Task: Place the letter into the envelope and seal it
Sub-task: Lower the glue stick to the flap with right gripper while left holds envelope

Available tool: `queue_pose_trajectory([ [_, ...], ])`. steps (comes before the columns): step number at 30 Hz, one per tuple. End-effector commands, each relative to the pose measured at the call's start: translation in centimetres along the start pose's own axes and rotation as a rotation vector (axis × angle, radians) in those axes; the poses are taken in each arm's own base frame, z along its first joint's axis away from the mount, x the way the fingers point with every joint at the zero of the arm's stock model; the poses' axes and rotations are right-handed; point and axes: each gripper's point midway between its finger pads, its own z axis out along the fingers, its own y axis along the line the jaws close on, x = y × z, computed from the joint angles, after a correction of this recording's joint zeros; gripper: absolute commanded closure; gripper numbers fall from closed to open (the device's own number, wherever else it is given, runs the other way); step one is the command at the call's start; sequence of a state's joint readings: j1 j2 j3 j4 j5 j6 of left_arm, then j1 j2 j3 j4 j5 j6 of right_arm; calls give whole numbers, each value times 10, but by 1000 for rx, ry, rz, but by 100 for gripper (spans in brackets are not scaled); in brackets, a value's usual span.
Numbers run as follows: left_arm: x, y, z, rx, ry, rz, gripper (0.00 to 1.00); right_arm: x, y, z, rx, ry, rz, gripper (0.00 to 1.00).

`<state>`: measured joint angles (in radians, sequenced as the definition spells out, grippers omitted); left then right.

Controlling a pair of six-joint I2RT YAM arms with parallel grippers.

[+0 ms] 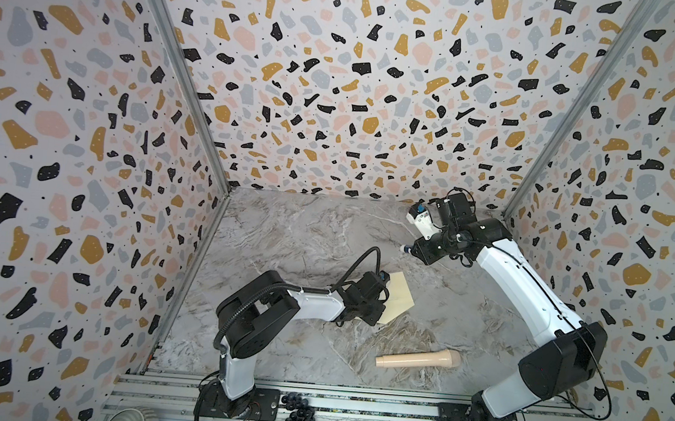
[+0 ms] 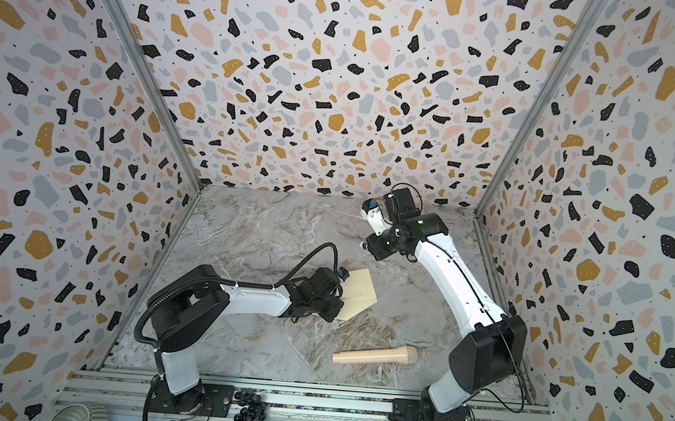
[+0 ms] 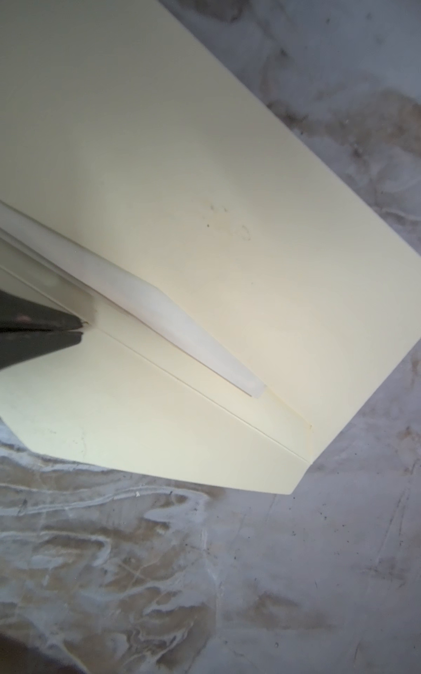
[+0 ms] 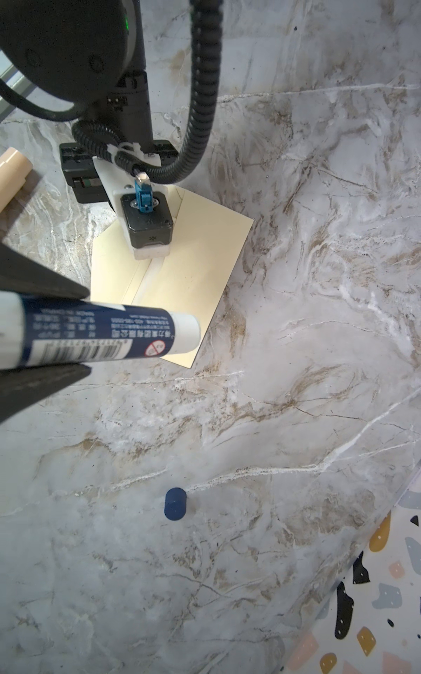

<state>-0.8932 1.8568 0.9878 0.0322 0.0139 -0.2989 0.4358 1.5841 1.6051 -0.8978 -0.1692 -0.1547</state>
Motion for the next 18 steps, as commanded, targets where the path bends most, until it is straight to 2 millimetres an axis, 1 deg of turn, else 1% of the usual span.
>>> queue_pose_trajectory([
  [1,12,5,-4,-25,18,13,100,1,4,-17,-6,-21,14,100],
  [4,-19,-8,-24,26,-85,-3,100,3,6,-17,-16,-13,23,100],
  [7,-55,-17,-53,53,-200,-9,100,6,11,-17,-40,5,28,100],
  [9,-73,-18,-71,57,-265,-15,99,8,13,-16,-50,23,30,100],
  [11,-87,-15,-90,53,-327,-26,99,12,18,-12,-57,56,27,100],
  [13,-94,-5,-106,33,-376,-49,98,16,25,-8,-65,99,16,100],
  [15,-95,11,-118,9,-413,-93,97,21,35,2,-80,159,-3,100],
  [18,-89,36,-125,10,-426,-173,97,29,49,16,-107,245,-23,100],
])
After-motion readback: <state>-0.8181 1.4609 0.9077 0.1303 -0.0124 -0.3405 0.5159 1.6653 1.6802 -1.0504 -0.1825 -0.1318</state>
